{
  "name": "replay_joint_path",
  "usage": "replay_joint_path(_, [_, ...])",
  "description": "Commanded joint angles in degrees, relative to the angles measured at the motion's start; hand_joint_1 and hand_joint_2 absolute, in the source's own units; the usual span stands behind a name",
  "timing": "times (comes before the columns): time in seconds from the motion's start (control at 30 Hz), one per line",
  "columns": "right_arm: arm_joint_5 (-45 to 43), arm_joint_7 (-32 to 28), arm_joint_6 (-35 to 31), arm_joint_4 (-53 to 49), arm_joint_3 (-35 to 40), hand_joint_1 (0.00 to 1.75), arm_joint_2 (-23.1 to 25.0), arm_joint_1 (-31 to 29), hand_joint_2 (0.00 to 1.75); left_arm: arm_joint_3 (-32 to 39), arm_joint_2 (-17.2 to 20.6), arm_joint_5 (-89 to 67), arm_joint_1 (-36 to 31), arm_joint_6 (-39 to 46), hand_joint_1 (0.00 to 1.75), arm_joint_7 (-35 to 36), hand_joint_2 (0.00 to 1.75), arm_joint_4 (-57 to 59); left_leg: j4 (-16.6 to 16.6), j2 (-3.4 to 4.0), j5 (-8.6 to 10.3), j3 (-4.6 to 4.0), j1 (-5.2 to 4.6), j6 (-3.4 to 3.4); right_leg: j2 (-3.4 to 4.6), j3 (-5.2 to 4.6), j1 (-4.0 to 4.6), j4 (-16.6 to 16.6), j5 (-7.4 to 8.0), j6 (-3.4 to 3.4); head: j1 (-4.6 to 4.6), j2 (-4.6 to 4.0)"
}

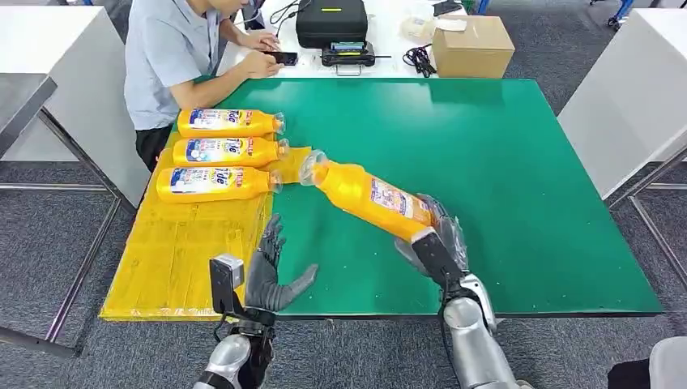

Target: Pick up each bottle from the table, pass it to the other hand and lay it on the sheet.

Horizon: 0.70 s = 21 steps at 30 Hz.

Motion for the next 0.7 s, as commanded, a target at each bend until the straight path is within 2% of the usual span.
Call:
replay_joint_path(0.03, [-3.10, -1.30, 2.80, 6.56, 5.31, 1.75, -2.03, -4.00, 1.75, -0.19, 0.35, 3.48, -5.13, 0.96, 0.00, -3.88, 1.75, 6.98, 0.01, 0.11, -0.07, 0.16, 0.08, -0.11, 0.08, 0.15, 0.09, -0.03, -0.03, -0.14, 0.00, 0.00])
replay_joint_path(0.3, [-7.37, -3.15, 8.78, 8.78, 10.89, 1.75, -3.43, -4.65, 1.75, -3.15, 1.69, 4.77, -6.03, -0.16, 0.00, -8.48, 1.75, 4.78, -0.01, 0.08, -0.04, 0.11, 0.08, -0.12, 0.05, 0.11, 0.09, -0.04, -0.01, -0.14, 0.00, 0.00])
replay_joint_path(0.4, [-7.30, -3.42, 9.36, 10.55, 13.11, 1.75, -3.79, -5.26, 1.75, -4.37, 2.05, 6.72, -5.45, -3.80, 0.00, -8.78, 1.75, 2.07, 0.00, 0.13, -0.09, 0.16, 0.11, -0.14, 0.10, 0.17, 0.12, -0.06, -0.03, -0.16, 0.00, 0.00])
replay_joint_path(0.47, [-8.57, -5.09, 11.67, 11.63, 14.43, 1.75, -3.79, -5.77, 1.75, -4.40, 1.81, 11.63, -5.60, -8.87, 0.00, -6.14, 1.75, 1.59, 0.01, 0.15, -0.08, 0.14, 0.10, -0.12, 0.12, 0.14, 0.11, -0.04, -0.03, -0.14, 0.00, 0.00])
replay_joint_path(0.7, [-8.53, -5.57, 11.59, 13.77, 17.15, 1.75, -3.58, -7.04, 1.75, -7.44, 2.32, 14.19, -6.78, -13.06, 0.00, -7.29, 1.75, 1.85, 0.00, 0.13, -0.06, 0.17, 0.10, -0.15, 0.10, 0.16, 0.11, -0.03, -0.02, -0.18, 0.00, 0.00])
